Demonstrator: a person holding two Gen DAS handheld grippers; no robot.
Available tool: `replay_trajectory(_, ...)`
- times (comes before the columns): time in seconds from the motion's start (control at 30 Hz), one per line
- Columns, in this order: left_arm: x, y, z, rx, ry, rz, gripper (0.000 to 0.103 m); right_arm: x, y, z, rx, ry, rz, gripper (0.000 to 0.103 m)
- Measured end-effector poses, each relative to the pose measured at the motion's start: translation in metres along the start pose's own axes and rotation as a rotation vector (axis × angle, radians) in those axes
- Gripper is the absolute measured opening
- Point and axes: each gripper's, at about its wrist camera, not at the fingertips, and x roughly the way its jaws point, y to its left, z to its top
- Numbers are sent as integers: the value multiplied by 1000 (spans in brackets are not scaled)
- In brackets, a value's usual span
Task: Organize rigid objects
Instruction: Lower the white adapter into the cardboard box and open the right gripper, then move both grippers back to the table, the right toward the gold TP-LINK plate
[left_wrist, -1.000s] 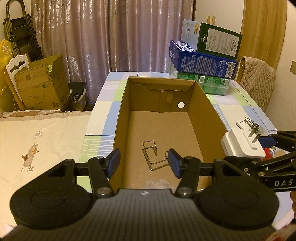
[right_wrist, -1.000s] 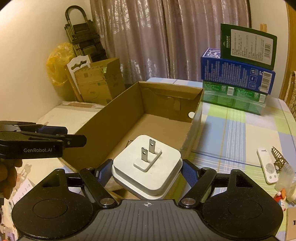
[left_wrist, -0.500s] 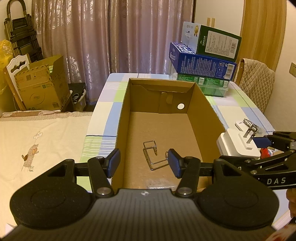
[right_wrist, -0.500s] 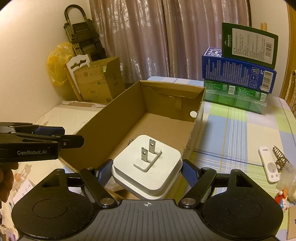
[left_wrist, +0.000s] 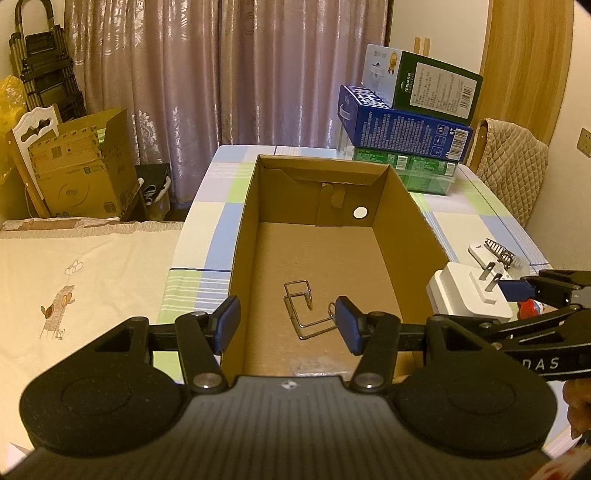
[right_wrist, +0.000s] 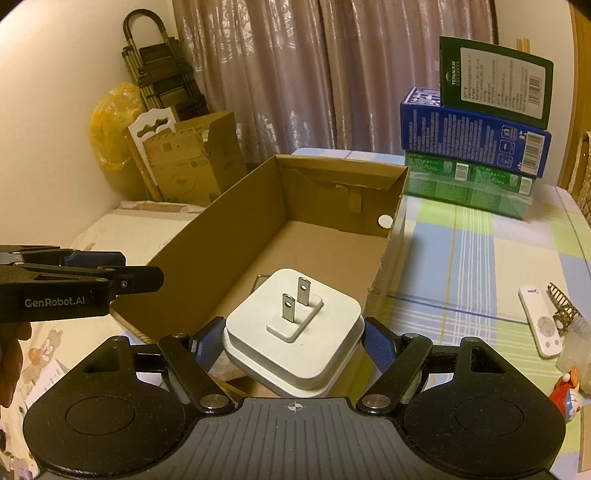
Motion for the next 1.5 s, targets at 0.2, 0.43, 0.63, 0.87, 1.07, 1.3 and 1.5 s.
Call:
replay_trajectory(0.2, 0, 0, 0, -1, -1, 1, 52, 2, 1, 2, -6, -9, 6, 76)
replay_trajectory(0.43, -2, -1, 1, 1, -2, 1, 52, -7, -5, -2, 18, -25, 9, 76)
replay_trajectory(0.63, -7, -7, -2, 1, -5, -4, 52, -21, -12, -13, 40, -28, -7, 76)
replay_trajectory(0.87, -24, -24, -3, 10, -18, -16, 52, -53, -22, -21, 58, -50, -30, 76)
replay_trajectory(1.07, -42, -50, -5, 21, -30, -41, 52, -93, -33, -31, 71, -89, -69, 76)
replay_trajectory(1.3, -62, -82, -10, 19, -42, -73, 52, -136, -53, -43, 96, -117, -123, 76)
replay_trajectory(1.5, -77, -115, -15, 34, -52, -111, 52, -171, -77, -62, 140, -138, -164, 76)
